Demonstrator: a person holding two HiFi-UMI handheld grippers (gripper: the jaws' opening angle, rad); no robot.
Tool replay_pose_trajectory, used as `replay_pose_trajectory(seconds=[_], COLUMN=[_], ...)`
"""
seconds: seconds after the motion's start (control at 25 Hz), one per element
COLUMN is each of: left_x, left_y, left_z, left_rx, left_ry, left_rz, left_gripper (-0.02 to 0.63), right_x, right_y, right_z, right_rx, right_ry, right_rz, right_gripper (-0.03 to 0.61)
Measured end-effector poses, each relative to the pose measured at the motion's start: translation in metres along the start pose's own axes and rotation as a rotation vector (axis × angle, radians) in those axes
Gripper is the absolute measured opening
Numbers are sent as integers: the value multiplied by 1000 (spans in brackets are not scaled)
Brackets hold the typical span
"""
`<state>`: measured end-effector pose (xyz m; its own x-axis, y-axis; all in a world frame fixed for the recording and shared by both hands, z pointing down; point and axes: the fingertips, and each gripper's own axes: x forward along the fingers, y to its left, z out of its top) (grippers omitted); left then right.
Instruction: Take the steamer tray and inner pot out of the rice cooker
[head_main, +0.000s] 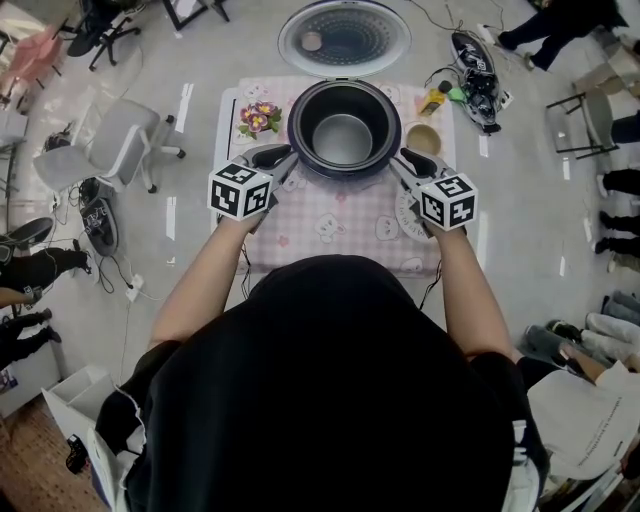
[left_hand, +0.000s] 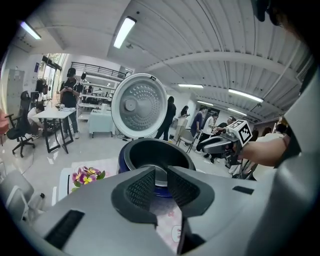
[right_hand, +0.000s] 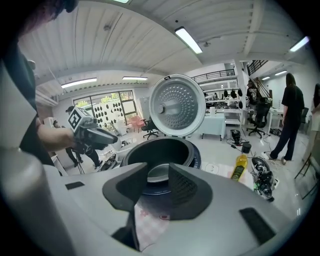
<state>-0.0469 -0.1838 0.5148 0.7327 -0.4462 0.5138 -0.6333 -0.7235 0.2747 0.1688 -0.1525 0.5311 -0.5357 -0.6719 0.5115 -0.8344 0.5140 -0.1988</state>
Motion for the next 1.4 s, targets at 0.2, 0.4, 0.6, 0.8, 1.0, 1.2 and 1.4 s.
replay_pose_trajectory(seconds=[0.2, 0.4, 0.6, 0.8, 1.0, 1.2, 1.4], left_x=[16, 31, 47, 60, 73, 80, 86], left_y=[15, 29, 47, 56, 66, 67, 65], left_z=[2, 2, 2, -4, -7, -6, -7], left_rx=[-7, -6, -20, -26, -45, -38, -43], left_ry=[20, 43, 73, 127, 181, 204, 219], left_rz=[34, 60, 91, 109, 120, 114, 91], left_gripper=[126, 138, 143, 150, 193, 192, 169], right_x=[10, 22, 40, 53, 62, 73, 75], right_y=[-14, -29, -39, -41, -54, -58, -64], right_z=[-1, -6, -4, -5, -3, -15, -17], right_rx=[60, 151, 204, 232, 236, 247, 271], right_ry=[16, 33, 63, 93, 116, 179, 174], right_rz=[-25, -48, -46, -46, -91, -103, -120], right_gripper=[144, 146, 150, 158, 166, 169, 155])
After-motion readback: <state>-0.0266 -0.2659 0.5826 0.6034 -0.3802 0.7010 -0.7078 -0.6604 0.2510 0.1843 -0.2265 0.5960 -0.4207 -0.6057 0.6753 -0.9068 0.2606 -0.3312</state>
